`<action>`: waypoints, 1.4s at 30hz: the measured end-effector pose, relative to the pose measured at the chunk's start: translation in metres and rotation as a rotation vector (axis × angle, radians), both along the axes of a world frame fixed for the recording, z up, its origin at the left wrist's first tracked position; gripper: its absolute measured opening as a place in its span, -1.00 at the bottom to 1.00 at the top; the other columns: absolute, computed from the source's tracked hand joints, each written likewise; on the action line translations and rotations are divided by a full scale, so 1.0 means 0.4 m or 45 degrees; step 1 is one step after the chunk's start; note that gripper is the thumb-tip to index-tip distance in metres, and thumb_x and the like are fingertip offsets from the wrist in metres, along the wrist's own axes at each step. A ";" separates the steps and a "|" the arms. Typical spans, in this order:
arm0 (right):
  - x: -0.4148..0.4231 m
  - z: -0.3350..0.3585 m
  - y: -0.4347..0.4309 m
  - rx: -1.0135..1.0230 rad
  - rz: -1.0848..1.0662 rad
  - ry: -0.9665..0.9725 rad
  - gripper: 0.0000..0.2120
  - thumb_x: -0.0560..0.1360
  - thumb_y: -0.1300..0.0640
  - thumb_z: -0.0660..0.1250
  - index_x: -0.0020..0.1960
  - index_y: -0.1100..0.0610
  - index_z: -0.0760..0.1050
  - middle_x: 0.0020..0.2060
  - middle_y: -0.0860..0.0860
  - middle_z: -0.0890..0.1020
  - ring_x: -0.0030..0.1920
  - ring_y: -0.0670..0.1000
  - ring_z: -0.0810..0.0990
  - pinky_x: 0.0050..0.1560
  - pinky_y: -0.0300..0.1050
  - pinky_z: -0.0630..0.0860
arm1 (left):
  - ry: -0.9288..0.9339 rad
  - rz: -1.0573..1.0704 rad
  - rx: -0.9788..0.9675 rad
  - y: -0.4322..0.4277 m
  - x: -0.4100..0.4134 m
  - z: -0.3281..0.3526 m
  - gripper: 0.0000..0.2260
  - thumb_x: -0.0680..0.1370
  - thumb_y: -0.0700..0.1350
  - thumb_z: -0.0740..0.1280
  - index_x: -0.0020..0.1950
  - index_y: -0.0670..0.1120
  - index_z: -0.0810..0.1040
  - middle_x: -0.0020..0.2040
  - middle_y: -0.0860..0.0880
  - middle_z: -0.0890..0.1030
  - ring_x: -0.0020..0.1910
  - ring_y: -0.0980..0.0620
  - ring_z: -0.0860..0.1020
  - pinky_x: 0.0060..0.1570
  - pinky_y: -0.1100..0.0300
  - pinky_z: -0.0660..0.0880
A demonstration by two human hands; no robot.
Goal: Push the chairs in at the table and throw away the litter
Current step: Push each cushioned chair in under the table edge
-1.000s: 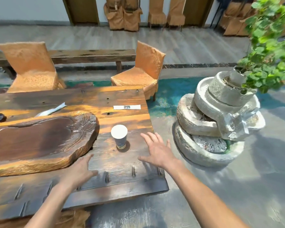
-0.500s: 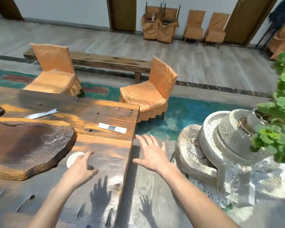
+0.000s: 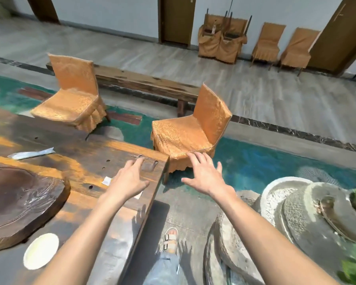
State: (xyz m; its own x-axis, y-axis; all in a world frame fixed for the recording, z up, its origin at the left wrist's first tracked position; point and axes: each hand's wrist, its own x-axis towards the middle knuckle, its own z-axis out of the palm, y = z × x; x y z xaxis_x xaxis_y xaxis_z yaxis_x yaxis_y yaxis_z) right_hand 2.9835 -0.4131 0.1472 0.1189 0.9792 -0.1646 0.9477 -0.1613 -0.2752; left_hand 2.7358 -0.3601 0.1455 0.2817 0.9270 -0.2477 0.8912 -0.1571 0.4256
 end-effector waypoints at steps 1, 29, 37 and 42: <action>0.036 -0.001 0.054 0.013 -0.007 -0.005 -0.14 0.49 -0.25 0.38 0.62 -0.12 0.00 0.63 -0.02 0.09 0.63 0.11 -0.04 0.49 0.51 0.00 | 0.011 -0.014 0.038 0.060 0.045 -0.002 -0.27 0.46 0.07 0.42 0.58 0.13 0.18 0.44 -0.11 0.39 0.37 -0.22 0.47 0.30 -0.10 0.45; 1.060 -0.051 1.114 -0.187 -0.066 -0.131 -0.17 0.51 0.10 0.38 0.62 -0.11 -0.02 0.62 0.01 0.07 0.63 0.11 -0.10 0.47 0.50 -0.04 | 0.079 -0.105 -0.094 1.099 1.052 -0.100 -0.25 0.49 0.04 0.43 0.60 0.03 0.14 0.44 -0.18 0.38 0.34 -0.25 0.46 0.21 -0.10 0.49; 1.306 -0.043 1.303 -0.258 0.088 -0.081 -0.14 0.45 0.31 0.29 0.63 -0.05 -0.01 0.63 0.02 0.05 0.63 0.12 -0.11 0.51 0.48 -0.06 | 0.112 0.026 -0.277 1.217 1.357 -0.135 -0.28 0.46 0.06 0.42 0.56 0.10 0.17 0.40 -0.12 0.39 0.22 -0.19 0.53 0.13 -0.08 0.53; 1.395 -0.061 1.419 -0.243 0.164 -0.107 -0.13 0.46 0.36 0.28 0.63 -0.05 -0.02 0.63 0.02 0.04 0.63 0.12 -0.12 0.51 0.47 -0.03 | 0.084 0.060 -0.306 1.287 1.480 -0.166 -0.28 0.50 -0.01 0.37 0.61 0.08 0.13 0.43 -0.12 0.36 0.29 -0.16 0.48 0.07 -0.01 0.49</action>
